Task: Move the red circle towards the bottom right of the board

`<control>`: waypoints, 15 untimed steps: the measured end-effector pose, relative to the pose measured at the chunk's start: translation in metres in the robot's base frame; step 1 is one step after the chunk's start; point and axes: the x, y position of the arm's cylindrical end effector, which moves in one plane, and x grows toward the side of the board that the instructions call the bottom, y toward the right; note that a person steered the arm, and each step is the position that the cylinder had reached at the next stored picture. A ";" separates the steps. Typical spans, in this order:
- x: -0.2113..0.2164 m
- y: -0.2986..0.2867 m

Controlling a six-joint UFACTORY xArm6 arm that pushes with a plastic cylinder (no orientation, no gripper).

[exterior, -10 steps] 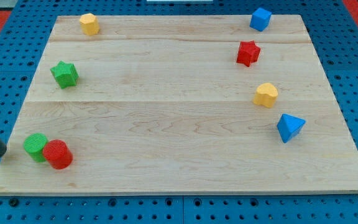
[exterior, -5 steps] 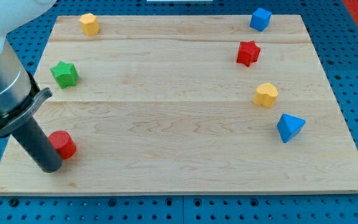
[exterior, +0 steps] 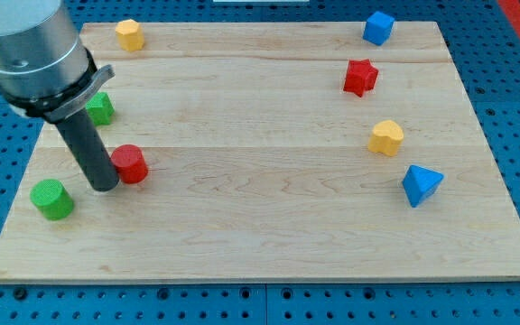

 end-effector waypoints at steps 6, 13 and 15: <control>-0.023 0.039; -0.012 0.222; 0.031 0.234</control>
